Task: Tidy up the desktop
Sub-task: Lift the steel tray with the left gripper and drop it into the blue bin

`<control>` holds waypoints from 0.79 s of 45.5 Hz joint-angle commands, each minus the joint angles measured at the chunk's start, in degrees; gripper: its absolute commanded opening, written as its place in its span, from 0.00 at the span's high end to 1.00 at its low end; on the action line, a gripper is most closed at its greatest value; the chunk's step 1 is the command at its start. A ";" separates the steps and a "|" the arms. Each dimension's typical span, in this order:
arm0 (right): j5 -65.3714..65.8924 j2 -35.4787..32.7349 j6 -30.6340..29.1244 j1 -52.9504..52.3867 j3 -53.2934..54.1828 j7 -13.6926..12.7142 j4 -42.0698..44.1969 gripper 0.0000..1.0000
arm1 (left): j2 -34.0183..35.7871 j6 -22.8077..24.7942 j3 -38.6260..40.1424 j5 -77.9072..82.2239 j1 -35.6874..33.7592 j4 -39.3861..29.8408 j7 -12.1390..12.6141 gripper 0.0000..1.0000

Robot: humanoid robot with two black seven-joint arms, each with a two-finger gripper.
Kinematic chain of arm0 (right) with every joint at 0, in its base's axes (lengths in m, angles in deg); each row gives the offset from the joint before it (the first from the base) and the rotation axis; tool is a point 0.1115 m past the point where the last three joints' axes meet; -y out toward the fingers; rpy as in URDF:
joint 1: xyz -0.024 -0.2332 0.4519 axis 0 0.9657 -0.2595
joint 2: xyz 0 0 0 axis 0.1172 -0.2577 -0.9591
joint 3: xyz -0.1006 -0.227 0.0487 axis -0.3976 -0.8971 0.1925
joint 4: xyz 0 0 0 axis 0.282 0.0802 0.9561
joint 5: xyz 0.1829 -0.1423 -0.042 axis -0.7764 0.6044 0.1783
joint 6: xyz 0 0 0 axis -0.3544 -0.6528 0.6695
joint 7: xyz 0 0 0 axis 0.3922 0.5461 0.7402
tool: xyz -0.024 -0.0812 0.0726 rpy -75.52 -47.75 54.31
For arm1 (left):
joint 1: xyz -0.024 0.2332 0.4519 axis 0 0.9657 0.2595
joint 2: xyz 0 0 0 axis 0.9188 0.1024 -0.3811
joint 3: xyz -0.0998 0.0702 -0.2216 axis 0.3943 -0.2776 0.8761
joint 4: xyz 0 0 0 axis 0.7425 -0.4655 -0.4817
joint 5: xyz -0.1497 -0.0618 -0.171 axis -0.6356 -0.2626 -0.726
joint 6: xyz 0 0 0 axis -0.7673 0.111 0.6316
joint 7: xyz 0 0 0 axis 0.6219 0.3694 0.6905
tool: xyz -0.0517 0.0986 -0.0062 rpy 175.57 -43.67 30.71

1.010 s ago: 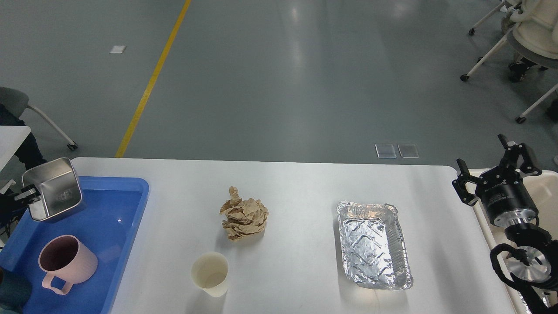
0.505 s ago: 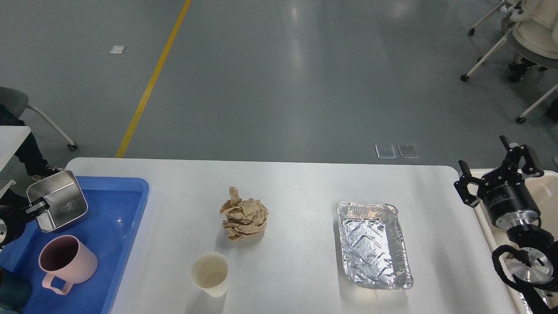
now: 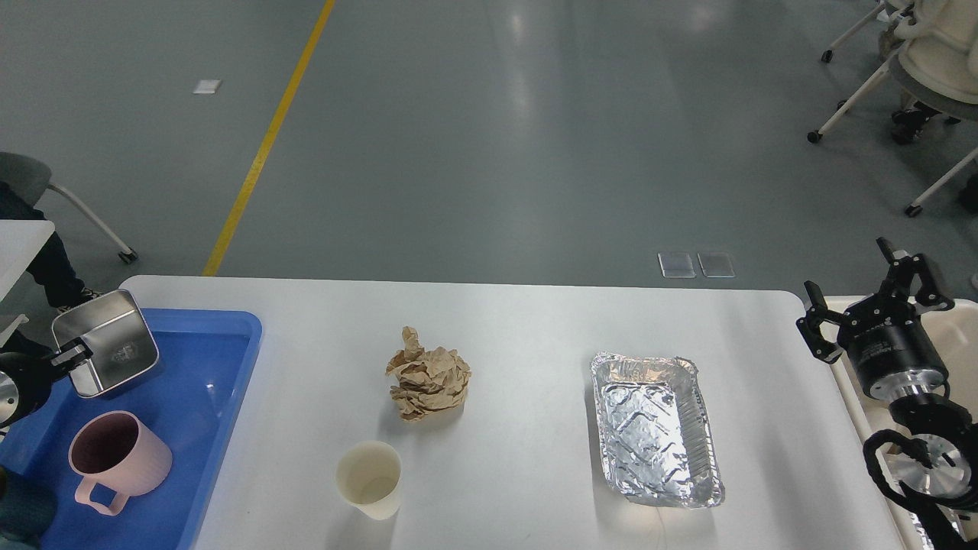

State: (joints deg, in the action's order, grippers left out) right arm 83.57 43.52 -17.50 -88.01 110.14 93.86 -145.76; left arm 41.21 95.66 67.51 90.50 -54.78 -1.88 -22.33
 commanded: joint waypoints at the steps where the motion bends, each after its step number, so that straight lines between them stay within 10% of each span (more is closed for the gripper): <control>1: 0.00 -0.06 0.00 0.08 0.00 0.00 0.02 0.00 | 0.04 -0.04 -0.07 0.12 0.25 -0.11 -0.12 0.03; 36: 0.00 -0.06 0.00 0.17 0.00 0.00 0.02 0.00 | -1.54 -0.91 -0.07 0.29 0.78 0.32 -0.12 0.03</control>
State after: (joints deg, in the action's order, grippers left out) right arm 83.57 43.46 -17.50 -87.93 110.14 93.86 -145.74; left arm 40.28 94.80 67.44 90.68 -54.00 -1.60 -22.56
